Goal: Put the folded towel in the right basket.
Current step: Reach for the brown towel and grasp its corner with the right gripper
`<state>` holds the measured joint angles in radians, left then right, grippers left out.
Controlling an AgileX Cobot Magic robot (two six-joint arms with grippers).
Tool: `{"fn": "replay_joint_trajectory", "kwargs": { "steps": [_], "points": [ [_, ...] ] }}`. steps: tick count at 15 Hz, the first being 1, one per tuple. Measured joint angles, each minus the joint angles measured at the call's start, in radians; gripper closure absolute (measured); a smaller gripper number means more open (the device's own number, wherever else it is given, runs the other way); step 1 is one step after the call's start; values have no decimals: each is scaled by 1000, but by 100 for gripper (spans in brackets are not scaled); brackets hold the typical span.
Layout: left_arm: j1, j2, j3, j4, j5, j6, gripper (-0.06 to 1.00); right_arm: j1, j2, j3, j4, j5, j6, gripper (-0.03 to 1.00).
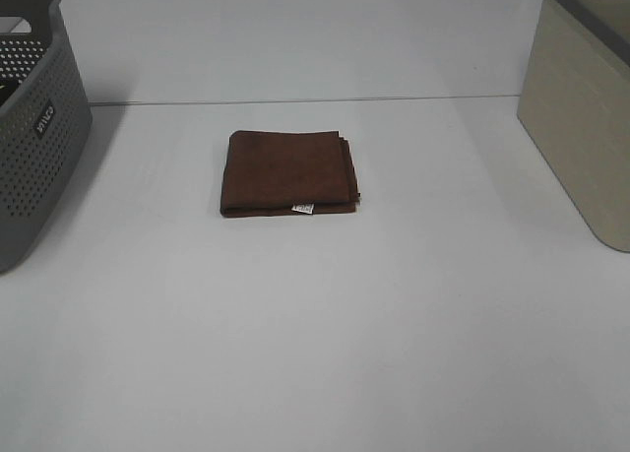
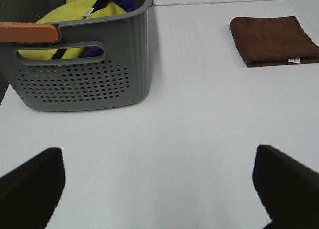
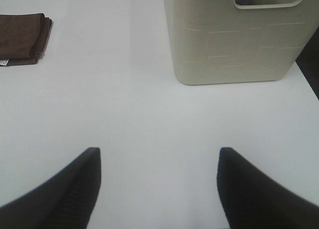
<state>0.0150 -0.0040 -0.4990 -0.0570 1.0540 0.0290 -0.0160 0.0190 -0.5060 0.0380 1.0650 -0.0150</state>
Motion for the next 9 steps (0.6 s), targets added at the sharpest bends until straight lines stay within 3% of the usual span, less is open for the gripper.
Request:
{"fn": "replay_joint_trajectory", "kwargs": {
  "steps": [9],
  "points": [
    [0, 0, 0, 0, 0, 0, -2, 0, 0, 0, 0, 0, 0, 33]
  ]
}}
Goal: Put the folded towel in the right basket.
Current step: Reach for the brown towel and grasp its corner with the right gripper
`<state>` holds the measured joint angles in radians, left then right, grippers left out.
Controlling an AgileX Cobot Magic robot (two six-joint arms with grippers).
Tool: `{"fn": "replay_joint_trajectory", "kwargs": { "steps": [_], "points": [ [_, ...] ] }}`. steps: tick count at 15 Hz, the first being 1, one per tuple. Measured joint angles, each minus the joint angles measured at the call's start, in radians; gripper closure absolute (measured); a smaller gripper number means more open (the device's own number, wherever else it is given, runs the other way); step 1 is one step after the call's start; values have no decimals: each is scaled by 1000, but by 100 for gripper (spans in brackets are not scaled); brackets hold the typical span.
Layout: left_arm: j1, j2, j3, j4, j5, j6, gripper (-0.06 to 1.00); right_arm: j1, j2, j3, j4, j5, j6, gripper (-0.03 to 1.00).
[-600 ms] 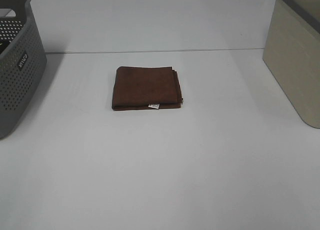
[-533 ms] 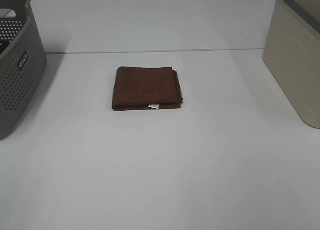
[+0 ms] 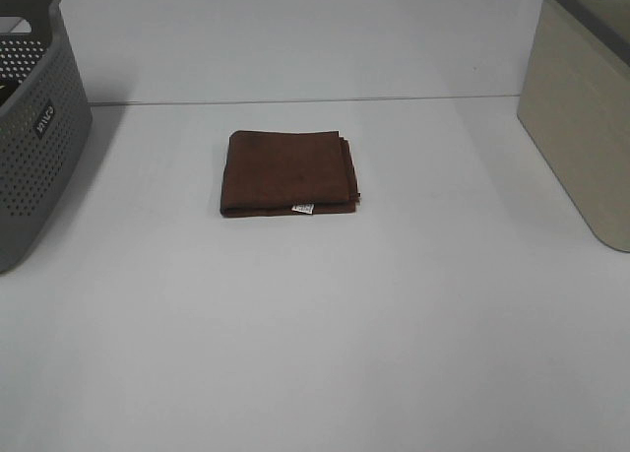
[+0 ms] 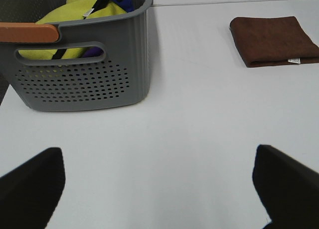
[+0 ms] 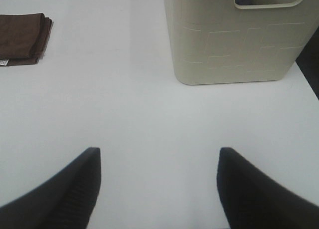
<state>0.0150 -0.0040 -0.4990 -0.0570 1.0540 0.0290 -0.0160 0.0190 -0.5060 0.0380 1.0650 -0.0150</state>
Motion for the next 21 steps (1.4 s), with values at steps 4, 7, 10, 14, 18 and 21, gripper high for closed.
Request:
{"fn": "replay_joint_trajectory", "kwargs": {
  "steps": [4, 7, 10, 14, 18, 21],
  "points": [
    [0, 0, 0, 0, 0, 0, -2, 0, 0, 0, 0, 0, 0, 33],
    [0, 0, 0, 0, 0, 0, -2, 0, 0, 0, 0, 0, 0, 33],
    [0, 0, 0, 0, 0, 0, -2, 0, 0, 0, 0, 0, 0, 33],
    [0, 0, 0, 0, 0, 0, -2, 0, 0, 0, 0, 0, 0, 33],
    [0, 0, 0, 0, 0, 0, -2, 0, 0, 0, 0, 0, 0, 33],
    [0, 0, 0, 0, 0, 0, -2, 0, 0, 0, 0, 0, 0, 33]
  ]
}}
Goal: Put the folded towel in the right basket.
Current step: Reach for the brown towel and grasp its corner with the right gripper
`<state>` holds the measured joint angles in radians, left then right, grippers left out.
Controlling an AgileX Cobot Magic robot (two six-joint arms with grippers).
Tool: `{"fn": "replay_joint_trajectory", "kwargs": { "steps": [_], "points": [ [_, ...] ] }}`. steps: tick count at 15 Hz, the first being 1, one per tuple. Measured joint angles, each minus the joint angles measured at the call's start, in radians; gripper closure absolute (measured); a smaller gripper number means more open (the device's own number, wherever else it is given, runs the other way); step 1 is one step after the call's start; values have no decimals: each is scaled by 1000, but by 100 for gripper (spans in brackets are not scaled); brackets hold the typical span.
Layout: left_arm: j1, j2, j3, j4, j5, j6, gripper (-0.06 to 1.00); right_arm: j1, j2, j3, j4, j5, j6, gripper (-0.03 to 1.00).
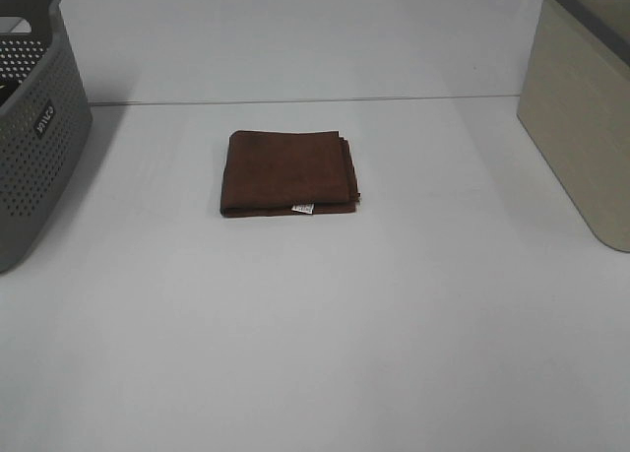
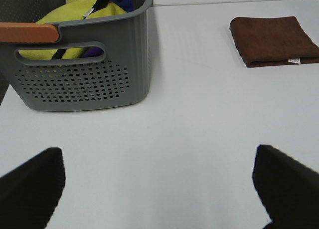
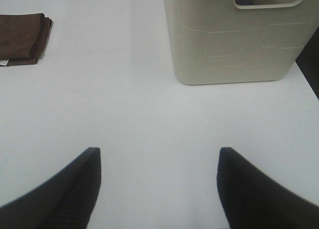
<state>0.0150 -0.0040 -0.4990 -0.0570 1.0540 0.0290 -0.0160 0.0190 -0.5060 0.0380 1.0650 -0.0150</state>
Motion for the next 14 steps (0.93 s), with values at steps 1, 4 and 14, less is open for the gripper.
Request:
{"fn": "replay_joint_trajectory", "kwargs": {
  "steps": [1, 4, 14],
  "points": [
    [0, 0, 0, 0, 0, 0, -2, 0, 0, 0, 0, 0, 0, 33],
    [0, 0, 0, 0, 0, 0, -2, 0, 0, 0, 0, 0, 0, 33],
    [0, 0, 0, 0, 0, 0, -2, 0, 0, 0, 0, 0, 0, 33]
  ]
}}
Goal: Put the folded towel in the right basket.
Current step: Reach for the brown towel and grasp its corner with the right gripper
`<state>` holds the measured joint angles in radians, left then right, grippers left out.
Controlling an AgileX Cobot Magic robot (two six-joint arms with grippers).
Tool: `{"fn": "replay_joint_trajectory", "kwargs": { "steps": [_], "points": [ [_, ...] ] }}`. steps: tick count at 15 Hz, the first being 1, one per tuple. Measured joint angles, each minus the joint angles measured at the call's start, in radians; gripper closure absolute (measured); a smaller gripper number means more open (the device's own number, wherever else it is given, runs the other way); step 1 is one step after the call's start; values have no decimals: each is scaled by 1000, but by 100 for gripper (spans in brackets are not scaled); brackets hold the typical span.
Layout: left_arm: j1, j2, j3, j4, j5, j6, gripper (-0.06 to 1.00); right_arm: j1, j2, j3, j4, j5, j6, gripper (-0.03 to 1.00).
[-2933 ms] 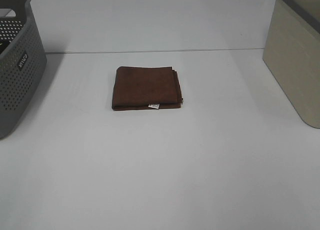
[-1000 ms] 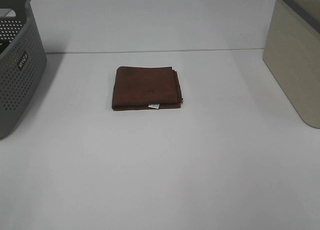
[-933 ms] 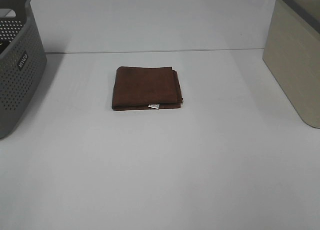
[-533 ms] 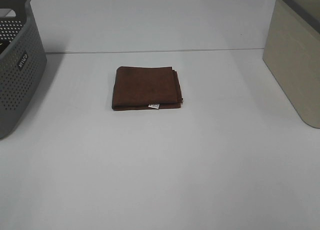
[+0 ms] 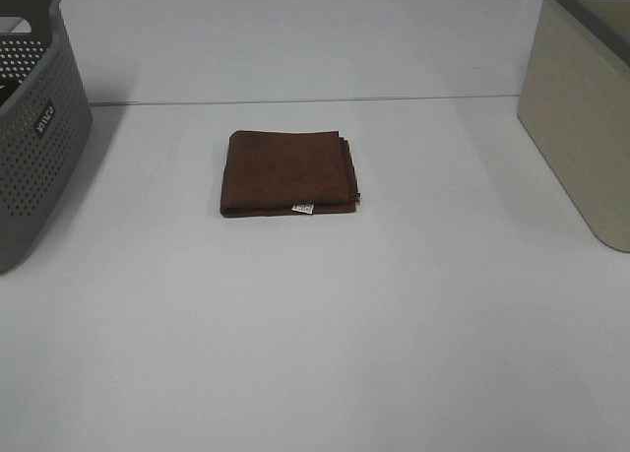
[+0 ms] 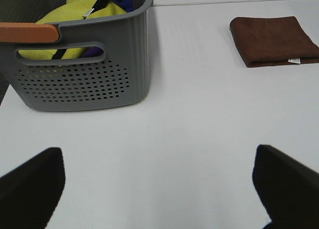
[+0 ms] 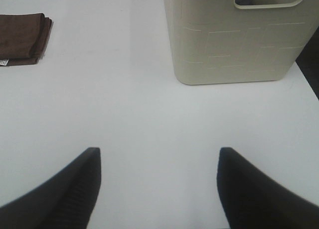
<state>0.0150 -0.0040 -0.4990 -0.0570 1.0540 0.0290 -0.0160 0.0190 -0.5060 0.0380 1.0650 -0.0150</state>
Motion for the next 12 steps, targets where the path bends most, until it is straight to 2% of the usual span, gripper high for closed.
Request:
{"fn": "replay_joint_trajectory", "kwargs": {
  "steps": [10, 12],
  "points": [
    [0, 0, 0, 0, 0, 0, -2, 0, 16, -5, 0, -3, 0, 33],
    [0, 0, 0, 0, 0, 0, -2, 0, 127, -51, 0, -95, 0, 33]
  ]
}}
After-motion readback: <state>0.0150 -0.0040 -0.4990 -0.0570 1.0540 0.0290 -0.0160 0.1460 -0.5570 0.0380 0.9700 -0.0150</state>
